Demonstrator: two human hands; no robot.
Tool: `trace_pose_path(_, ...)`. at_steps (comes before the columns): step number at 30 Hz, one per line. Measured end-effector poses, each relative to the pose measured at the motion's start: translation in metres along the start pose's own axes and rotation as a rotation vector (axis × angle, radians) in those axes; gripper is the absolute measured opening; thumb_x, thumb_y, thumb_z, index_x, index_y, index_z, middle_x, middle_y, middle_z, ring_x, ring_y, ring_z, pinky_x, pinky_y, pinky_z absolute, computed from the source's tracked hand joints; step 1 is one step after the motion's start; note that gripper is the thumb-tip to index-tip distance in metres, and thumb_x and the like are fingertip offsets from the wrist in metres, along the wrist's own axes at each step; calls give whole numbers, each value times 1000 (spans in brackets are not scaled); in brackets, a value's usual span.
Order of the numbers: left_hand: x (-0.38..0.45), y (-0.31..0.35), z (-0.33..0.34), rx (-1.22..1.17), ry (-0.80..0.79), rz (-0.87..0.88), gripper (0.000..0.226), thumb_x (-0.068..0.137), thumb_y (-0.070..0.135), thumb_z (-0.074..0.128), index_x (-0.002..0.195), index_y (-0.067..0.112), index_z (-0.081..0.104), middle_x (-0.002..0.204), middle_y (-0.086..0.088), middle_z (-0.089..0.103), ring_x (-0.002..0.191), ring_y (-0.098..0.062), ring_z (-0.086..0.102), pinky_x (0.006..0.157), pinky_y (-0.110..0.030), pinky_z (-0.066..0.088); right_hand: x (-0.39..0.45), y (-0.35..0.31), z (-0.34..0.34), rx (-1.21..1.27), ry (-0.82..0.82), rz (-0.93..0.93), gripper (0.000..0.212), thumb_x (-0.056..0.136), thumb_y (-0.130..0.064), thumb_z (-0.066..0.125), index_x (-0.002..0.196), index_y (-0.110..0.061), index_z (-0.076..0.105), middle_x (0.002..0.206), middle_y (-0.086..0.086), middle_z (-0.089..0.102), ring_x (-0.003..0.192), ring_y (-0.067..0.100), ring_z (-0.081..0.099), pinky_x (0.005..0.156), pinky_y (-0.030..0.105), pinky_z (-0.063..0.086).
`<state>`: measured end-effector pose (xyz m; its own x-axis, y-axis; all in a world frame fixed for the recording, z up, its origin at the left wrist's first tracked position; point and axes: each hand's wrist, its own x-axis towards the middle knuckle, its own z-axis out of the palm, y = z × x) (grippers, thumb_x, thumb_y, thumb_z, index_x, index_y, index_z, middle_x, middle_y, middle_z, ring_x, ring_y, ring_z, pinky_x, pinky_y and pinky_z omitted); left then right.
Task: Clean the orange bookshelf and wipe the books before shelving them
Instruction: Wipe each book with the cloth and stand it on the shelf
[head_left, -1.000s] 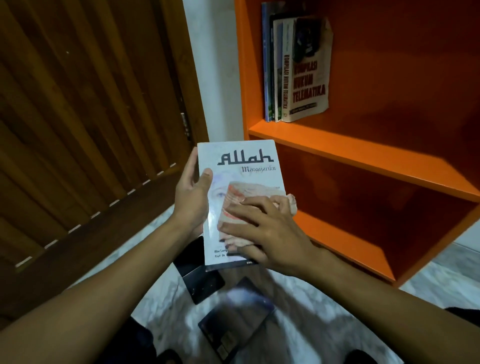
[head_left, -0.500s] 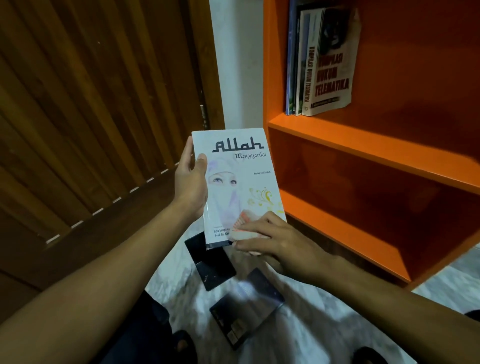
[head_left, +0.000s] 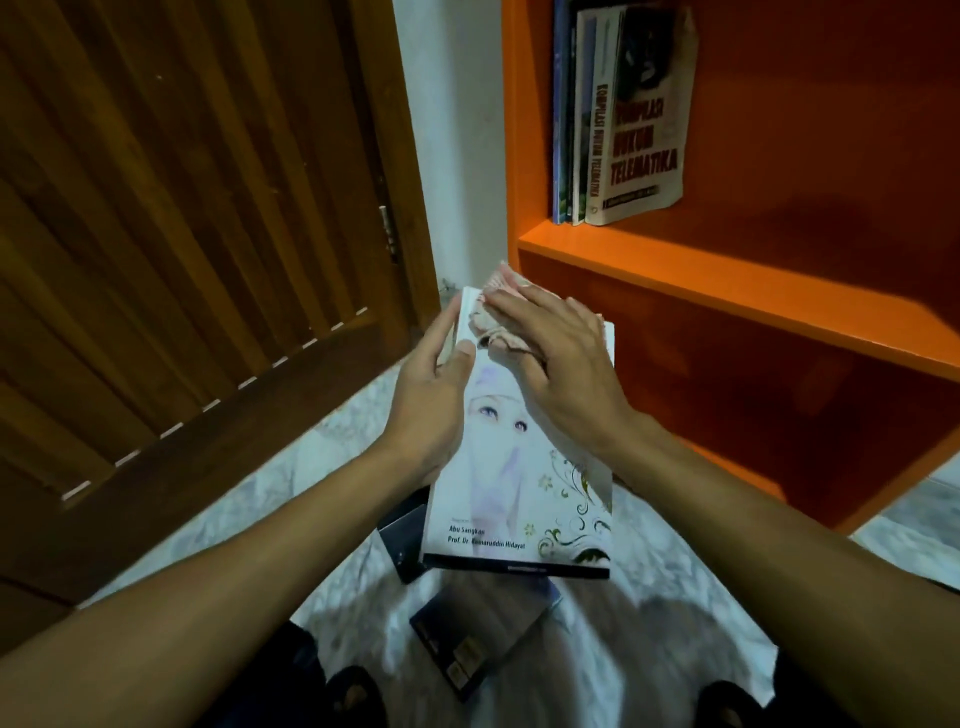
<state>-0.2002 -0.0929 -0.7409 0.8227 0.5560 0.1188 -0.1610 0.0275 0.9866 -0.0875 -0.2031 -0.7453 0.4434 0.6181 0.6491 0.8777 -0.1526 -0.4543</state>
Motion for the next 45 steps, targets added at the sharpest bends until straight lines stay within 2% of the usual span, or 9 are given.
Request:
trace_pose_path(18, 30, 21, -48, -117, 445, 36, 47, 107, 15, 42, 149, 36, 38, 138, 0, 61, 109, -15, 71, 89, -43, 60, -94, -25, 44, 155, -390, -547, 46, 87, 12, 59, 127, -10, 64, 131, 1, 64, 110, 28, 57, 87, 41, 46)
trace_pose_path(22, 28, 32, -61, -71, 483, 92, 46, 107, 17, 43, 149, 36, 37, 136, -2, 62, 111, -16, 70, 95, -49, 57, -102, -22, 38, 327, -470, -13, 35, 96, -7, 51, 124, -25, 63, 124, -12, 65, 114, -1, 59, 96, 18, 44)
trace_pose_path(25, 22, 37, -69, -39, 444, 103, 48, 107, 20, 44, 151, 37, 32, 129, -2, 68, 108, -15, 71, 91, -46, 59, -90, -25, 29, 564, -352, 476, 42, 98, 7, 37, 111, -20, 66, 114, 2, 70, 102, 24, 67, 93, 40, 52)
trace_pose_path(27, 17, 38, -72, -5, 407, 100, 51, 106, 21, 45, 152, 38, 30, 126, 0, 69, 106, -14, 72, 85, -42, 61, -76, -25, 19, 917, -187, 897, 34, 99, 7, 38, 102, -11, 66, 109, 18, 71, 82, 34, 69, 71, 41, 60)
trace_pose_path(31, 10, 38, -74, 23, 377, 89, 52, 106, 21, 46, 152, 38, 30, 126, -1, 69, 105, -14, 73, 85, -43, 61, -59, -23, -13, 1481, -23, 1421, 42, 102, -24, 34, 94, 0, 68, 85, 25, 73, 67, 37, 72, 54, 57, 56)
trace_pose_path(33, 7, 38, -72, 36, 365, 95, 51, 106, 20, 46, 152, 37, 31, 128, -2, 68, 106, -14, 72, 87, -44, 61, -54, -16, -23, 1483, 39, 1430, 56, 101, -42, 34, 88, -1, 70, 82, 26, 73, 65, 41, 72, 59, 61, 56)
trace_pose_path(36, 4, 38, -66, 43, 339, 107, 49, 106, 21, 45, 151, 37, 34, 129, -3, 68, 107, -15, 71, 82, -38, 62, -48, -6, -29, 1368, -143, 1286, 64, 94, -61, 48, 111, -4, 71, 112, 29, 69, 101, 47, 68, 94, 67, 47)
trace_pose_path(41, 0, 43, -47, 1, 262, 114, 48, 105, 22, 47, 149, 40, 36, 118, -2, 74, 105, -20, 72, 82, -43, 62, -40, -4, -30, 859, -261, 915, 60, 76, -34, 84, 127, -19, 57, 118, 11, 70, 106, 29, 69, 94, 54, 54)
trace_pose_path(45, -6, 51, -26, 43, 143, 113, 48, 105, 24, 47, 149, 39, 35, 107, 3, 77, 97, -19, 75, 68, -34, 63, -36, -3, -39, 857, -346, 807, 51, 80, -22, 82, 125, -14, 60, 119, 5, 72, 107, 22, 70, 97, 43, 54)
